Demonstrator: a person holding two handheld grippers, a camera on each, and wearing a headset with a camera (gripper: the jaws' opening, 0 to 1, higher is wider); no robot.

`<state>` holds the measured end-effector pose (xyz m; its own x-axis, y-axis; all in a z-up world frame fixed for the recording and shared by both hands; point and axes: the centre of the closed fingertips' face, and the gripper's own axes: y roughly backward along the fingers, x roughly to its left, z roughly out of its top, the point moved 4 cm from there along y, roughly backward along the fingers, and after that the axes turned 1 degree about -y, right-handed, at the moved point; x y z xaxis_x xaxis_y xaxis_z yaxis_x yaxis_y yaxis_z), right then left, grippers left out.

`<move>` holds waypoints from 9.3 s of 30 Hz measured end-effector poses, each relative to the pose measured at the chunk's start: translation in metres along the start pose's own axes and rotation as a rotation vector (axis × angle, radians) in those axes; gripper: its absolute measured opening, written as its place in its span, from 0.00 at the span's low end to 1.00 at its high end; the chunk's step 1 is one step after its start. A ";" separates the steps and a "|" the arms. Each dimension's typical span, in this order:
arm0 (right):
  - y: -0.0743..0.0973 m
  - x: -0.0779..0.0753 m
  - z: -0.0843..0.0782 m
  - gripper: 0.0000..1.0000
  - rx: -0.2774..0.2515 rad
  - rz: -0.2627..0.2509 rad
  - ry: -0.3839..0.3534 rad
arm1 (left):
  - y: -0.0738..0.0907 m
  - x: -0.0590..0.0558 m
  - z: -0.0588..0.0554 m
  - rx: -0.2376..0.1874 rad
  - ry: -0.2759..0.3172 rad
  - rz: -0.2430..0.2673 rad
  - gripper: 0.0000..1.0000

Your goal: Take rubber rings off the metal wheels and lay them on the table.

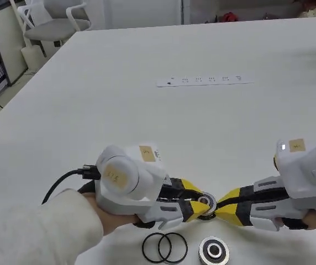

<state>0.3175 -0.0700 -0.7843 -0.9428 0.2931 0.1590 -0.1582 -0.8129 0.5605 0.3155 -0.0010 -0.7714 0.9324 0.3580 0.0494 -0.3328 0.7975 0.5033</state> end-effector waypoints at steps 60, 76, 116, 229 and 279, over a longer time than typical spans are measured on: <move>0.005 0.002 0.014 0.00 -0.087 -0.013 -0.297 | 0.002 -0.003 -0.001 -0.003 -0.048 -0.002 0.13; 0.004 0.004 0.018 0.00 -0.094 -0.005 -0.279 | 0.002 -0.002 -0.001 -0.002 -0.055 -0.001 0.14; 0.023 0.005 0.036 0.00 -0.126 -0.042 -0.274 | 0.057 -0.003 0.045 -0.045 -0.072 -0.010 0.48; -0.026 0.102 0.052 0.00 0.083 0.210 -0.183 | 0.209 -0.056 -0.027 -0.174 0.189 0.302 0.89; -0.019 0.063 0.048 0.08 0.031 0.050 -0.196 | 0.219 -0.048 -0.024 -0.163 0.186 0.334 0.87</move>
<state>0.2750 -0.0114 -0.7460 -0.8735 0.3475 0.3409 -0.1005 -0.8140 0.5721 0.1942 0.1681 -0.6840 0.7332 0.6796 0.0227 -0.6445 0.6839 0.3419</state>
